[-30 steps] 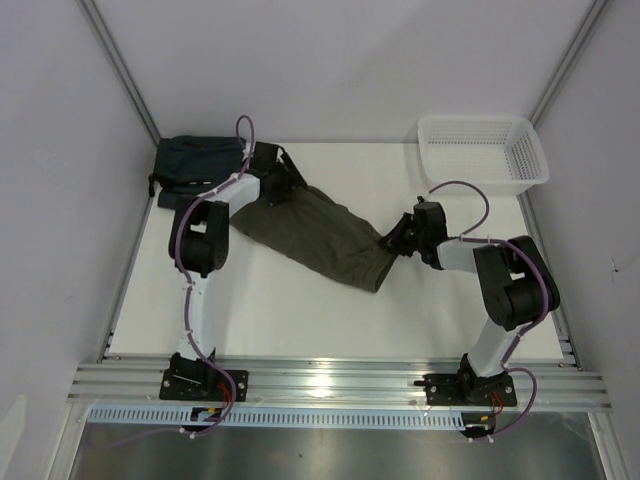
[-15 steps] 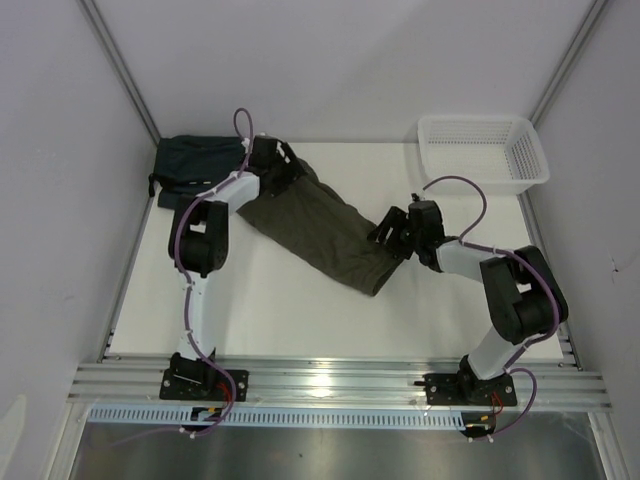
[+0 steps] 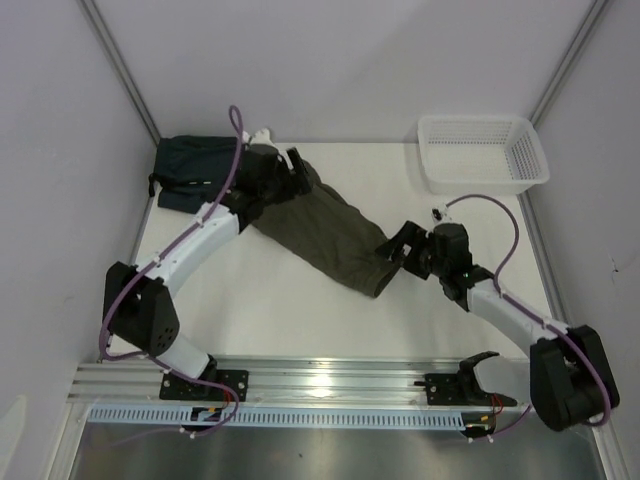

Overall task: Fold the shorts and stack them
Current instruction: Fold the shorts

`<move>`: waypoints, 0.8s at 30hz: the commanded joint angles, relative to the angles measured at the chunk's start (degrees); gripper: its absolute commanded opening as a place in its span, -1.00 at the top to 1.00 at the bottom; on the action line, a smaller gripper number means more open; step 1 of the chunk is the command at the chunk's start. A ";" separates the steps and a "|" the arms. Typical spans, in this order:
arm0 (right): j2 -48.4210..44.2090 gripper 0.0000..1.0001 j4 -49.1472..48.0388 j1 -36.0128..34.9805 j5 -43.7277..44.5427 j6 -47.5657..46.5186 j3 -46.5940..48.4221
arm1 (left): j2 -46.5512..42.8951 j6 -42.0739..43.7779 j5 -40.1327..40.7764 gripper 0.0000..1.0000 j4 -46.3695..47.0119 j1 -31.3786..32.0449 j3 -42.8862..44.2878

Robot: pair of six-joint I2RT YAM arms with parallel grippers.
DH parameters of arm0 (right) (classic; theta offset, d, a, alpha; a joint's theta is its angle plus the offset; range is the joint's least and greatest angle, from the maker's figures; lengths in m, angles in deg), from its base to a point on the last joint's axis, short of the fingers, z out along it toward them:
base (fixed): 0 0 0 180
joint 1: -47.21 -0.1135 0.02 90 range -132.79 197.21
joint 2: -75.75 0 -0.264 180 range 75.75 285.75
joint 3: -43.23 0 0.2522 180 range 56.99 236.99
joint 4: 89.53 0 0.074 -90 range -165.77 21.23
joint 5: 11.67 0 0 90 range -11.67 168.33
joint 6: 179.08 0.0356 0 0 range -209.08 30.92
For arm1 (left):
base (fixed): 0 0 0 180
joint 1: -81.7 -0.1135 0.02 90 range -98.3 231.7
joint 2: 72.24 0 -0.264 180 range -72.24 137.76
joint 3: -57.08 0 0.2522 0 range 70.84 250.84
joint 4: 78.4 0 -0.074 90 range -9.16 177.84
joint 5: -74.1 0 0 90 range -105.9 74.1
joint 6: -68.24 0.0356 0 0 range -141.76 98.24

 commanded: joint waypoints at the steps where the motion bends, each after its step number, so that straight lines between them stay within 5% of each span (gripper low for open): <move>1: -8.32 -0.88 0.96 0.28 -0.58 3.54 -6.11 | -1.90 0.96 1.42 -0.70 0.21 6.70 -9.08; 10: -15.31 -0.99 -2.29 1.68 -2.96 7.94 -17.11 | -2.70 1.48 2.57 -0.68 3.30 14.54 -16.49; 24: 1.65 -0.99 -14.58 3.97 -3.48 9.26 -15.45 | 2.14 6.67 7.84 -0.68 2.69 23.51 -15.26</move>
